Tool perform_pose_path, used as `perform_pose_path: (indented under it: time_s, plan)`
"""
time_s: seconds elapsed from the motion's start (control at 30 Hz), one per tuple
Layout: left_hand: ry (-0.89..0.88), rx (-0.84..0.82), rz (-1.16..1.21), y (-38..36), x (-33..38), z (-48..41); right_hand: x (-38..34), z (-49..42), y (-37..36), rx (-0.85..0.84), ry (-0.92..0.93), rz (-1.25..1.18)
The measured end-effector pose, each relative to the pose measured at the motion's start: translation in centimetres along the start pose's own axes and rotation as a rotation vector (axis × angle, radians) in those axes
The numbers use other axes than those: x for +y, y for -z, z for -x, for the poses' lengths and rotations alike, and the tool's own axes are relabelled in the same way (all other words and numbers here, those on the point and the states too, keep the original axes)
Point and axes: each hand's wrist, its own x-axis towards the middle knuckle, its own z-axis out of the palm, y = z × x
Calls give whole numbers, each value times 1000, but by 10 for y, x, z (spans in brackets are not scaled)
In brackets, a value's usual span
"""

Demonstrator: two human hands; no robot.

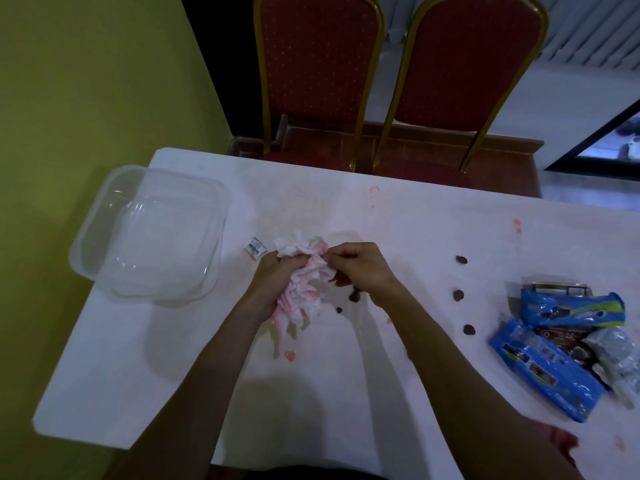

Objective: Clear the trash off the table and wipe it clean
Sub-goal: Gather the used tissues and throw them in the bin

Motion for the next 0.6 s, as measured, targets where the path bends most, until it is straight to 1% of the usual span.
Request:
perform_pose_path:
  time_s: [0.17, 0.3, 0.37, 0.47, 0.6]
  plan:
    - [8, 10, 80, -2, 2, 3, -8, 6, 7, -57, -45, -108]
    - [32, 74, 147, 2, 3, 3, -11, 8, 13, -45, -56, -143]
    - [31, 85, 135, 8, 3, 3, -10, 7, 16, -21, -69, -157]
    - [-1, 115, 69, 16, 2, 0, -3, 4, 19, 78, -99, -86]
    - [-72, 206, -85, 16, 3, -12, 11, -6, 8, 220, -144, 131]
